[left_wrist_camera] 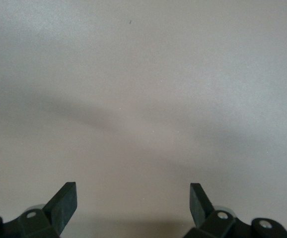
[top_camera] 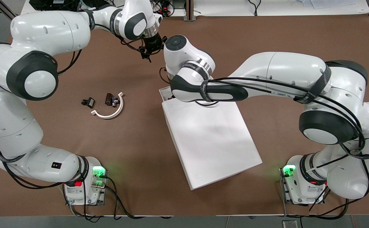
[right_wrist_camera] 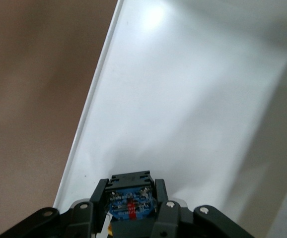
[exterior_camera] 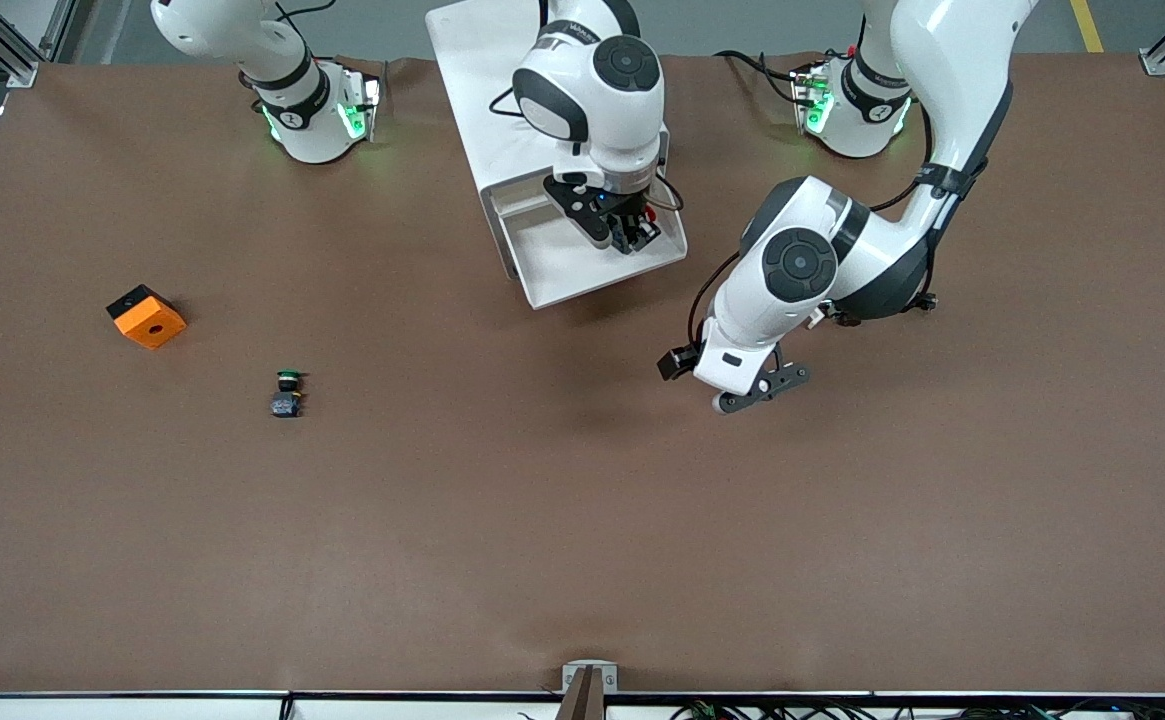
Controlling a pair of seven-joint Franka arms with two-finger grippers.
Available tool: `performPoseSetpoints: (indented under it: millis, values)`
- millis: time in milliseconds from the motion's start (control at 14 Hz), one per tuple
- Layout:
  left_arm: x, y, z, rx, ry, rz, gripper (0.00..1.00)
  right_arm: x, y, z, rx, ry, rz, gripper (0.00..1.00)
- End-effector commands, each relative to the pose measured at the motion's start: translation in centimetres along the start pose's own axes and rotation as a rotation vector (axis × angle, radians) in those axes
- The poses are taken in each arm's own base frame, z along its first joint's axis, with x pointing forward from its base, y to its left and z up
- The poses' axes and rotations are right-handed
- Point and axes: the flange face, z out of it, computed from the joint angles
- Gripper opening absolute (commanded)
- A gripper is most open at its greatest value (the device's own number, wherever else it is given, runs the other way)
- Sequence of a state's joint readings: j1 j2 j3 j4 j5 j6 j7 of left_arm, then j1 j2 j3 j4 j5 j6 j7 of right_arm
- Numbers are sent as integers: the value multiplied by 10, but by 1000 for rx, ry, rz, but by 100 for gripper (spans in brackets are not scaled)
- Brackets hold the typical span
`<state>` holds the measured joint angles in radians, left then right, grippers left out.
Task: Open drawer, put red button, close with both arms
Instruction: 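Withdraw the right gripper while the left gripper pushes the drawer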
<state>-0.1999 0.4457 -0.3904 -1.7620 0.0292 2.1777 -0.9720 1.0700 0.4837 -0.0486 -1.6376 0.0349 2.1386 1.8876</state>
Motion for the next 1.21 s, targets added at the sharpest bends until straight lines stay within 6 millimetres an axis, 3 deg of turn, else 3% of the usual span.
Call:
performPoseSetpoints:
  millis: [0, 71, 143, 429, 714, 929, 1143]
  values:
    - [2, -4, 2, -2, 22, 14, 100, -3, -8, -2, 14, 19, 11, 12]
    - [3, -4, 1, -6, 25, 13, 100, -2, -8, -2, 16, 24, 6, 69]
    - [3, -4, 1, -7, 24, 12, 100, -3, -8, -2, 16, 29, 0, 100]
    - [-1, -1, 2, -6, 23, 19, 100, 12, -18, -27, 8, 45, -9, 100]
    - [-15, 4, 2, 0, 23, 21, 100, 69, -26, -78, -111, 41, -105, 100]
    - [-47, 15, 5, 14, 17, 46, 100, 148, -16, -130, -160, -44, -201, 100]
    - [-80, 24, 18, 29, -15, 95, 100, 244, 7, -171, -200, -91, -297, 100]
